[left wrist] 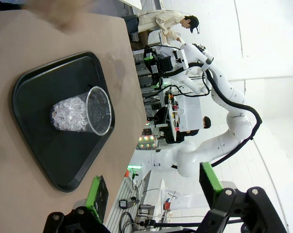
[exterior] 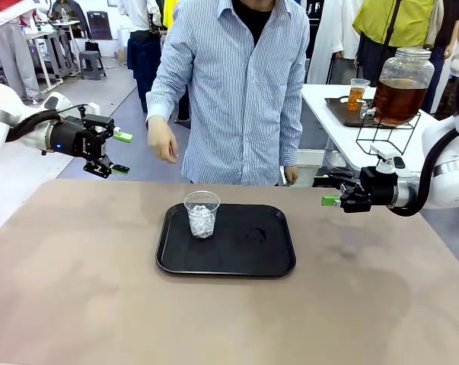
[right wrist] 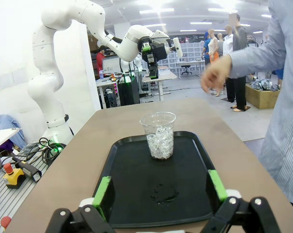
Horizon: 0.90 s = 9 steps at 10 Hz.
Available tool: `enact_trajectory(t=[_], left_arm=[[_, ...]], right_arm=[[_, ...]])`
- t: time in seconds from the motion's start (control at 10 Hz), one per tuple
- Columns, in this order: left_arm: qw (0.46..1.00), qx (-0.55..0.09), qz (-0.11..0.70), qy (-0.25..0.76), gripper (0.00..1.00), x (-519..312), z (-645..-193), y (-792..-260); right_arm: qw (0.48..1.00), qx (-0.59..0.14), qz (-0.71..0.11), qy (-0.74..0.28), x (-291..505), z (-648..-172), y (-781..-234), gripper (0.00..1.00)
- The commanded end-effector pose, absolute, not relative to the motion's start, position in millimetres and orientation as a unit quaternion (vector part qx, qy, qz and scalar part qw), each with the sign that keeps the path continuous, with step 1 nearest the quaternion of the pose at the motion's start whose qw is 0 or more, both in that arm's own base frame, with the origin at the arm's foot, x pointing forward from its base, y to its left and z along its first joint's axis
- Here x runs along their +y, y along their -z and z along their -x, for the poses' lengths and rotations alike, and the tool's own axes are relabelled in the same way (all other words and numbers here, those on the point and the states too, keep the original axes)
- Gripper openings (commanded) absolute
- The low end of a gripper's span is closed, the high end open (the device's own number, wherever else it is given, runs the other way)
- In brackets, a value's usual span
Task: Pour the drink into the iced cup.
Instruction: Pick up the iced cup indicated by the human and present it to them.
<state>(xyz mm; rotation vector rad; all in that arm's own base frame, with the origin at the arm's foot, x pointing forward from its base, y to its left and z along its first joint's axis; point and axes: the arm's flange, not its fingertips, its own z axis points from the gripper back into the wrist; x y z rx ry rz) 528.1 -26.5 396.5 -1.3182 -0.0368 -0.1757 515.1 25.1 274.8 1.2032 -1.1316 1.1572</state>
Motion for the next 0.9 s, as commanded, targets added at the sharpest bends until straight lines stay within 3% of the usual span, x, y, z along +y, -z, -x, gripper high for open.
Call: enact_trajectory(t=[0.0,0.8], left_arm=[[0.787,-0.018,0.611,0.084,1.00,-26.4,-527.6,-398.0],[0.787,-0.018,0.611,0.084,1.00,-26.4,-527.6,-398.0]], right_arm=[[0.533,-0.473,-0.504,-0.487,27.2,-516.9,-277.6,1.00],[0.533,-0.473,-0.504,-0.487,27.2,-516.9,-277.6,1.00]])
